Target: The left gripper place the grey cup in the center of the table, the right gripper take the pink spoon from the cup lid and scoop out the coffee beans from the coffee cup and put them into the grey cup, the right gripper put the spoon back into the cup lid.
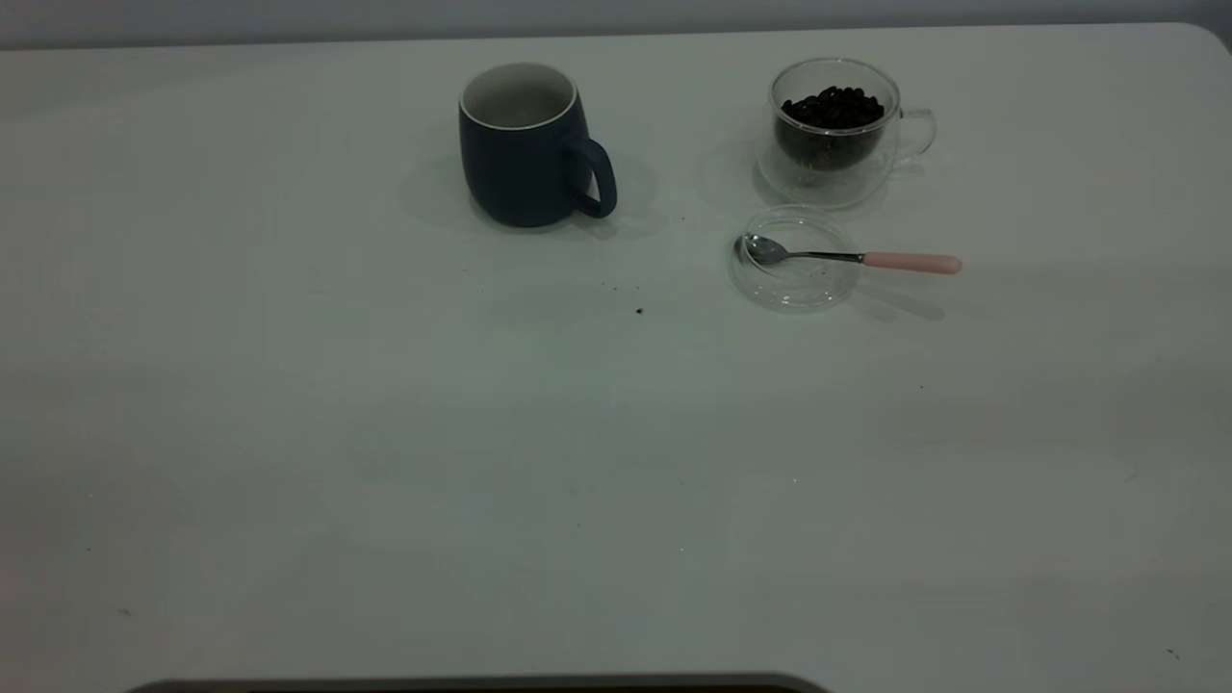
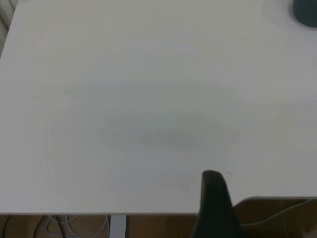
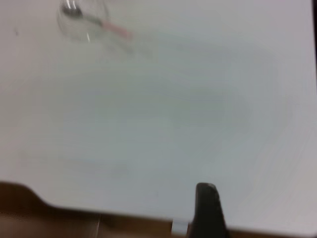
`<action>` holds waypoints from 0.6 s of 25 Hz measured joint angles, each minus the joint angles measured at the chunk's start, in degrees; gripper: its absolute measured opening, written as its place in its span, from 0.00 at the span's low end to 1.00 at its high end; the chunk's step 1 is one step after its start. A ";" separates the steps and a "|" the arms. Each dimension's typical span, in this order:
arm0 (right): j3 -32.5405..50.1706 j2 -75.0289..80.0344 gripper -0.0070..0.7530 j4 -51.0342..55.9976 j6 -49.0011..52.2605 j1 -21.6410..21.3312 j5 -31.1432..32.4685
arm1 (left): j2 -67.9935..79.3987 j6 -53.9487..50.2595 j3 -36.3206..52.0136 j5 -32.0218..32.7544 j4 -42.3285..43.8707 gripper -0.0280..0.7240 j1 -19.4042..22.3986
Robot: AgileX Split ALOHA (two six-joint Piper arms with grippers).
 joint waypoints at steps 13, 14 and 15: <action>0.76 -8.35 0.78 -4.88 7.50 3.18 3.57 | 0.00 0.00 0.00 0.00 0.00 0.79 0.00; 0.84 -8.35 0.78 -4.95 7.67 3.18 3.57 | 0.00 0.00 0.00 0.00 0.00 0.79 0.00; 0.96 -8.42 0.78 -4.95 7.76 3.18 3.57 | 0.00 0.00 0.00 0.00 0.00 0.79 0.00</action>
